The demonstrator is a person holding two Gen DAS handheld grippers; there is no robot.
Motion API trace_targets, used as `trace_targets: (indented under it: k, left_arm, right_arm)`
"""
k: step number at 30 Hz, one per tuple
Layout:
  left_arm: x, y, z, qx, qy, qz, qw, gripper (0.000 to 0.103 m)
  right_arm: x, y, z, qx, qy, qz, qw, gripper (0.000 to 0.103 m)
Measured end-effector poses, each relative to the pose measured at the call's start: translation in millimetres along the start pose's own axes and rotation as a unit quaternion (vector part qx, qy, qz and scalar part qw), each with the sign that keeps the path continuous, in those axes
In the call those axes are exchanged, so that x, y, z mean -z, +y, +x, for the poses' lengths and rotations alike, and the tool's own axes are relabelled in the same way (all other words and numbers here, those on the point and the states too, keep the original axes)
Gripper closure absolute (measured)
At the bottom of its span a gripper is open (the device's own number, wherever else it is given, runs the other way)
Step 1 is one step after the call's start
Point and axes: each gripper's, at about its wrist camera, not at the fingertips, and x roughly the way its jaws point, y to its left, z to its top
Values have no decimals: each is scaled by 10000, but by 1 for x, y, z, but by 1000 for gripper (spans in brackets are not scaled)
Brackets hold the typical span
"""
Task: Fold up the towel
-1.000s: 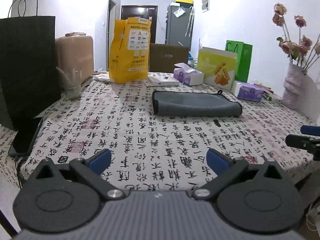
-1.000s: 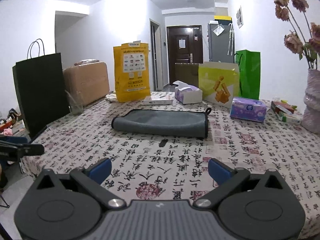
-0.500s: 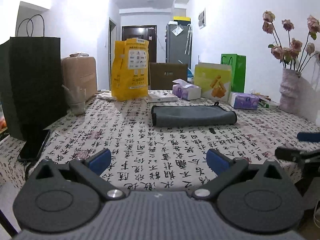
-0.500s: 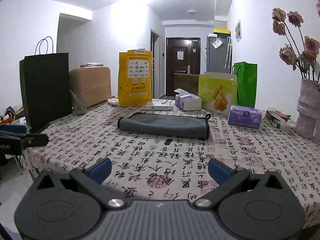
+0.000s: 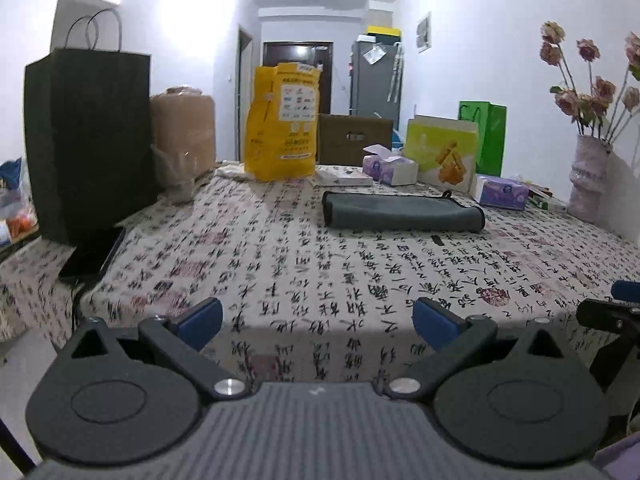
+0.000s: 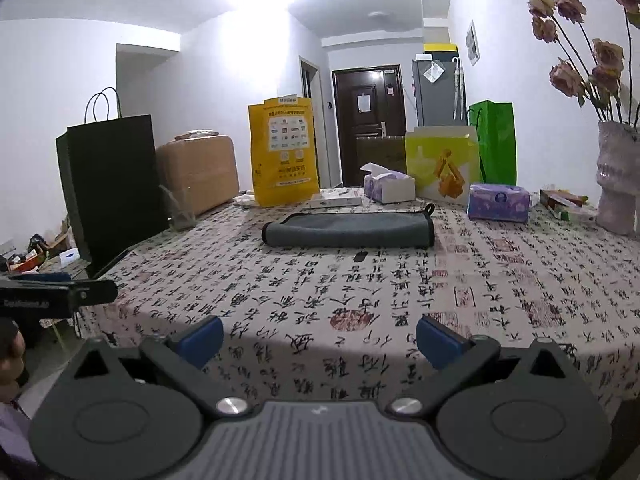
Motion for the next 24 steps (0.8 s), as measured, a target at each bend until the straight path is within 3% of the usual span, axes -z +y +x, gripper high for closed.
trace_targets:
  k: [12,24]
  left_arm:
    - [12,-9,-15,166,-42,236,9996,0]
    - [13,-12,-15,206,-59,263,9994,0]
  right_arm:
    - [12,12,-23,-47,37,84,9999,0]
    - [12,10,-21,-19,32,173,9998,0]
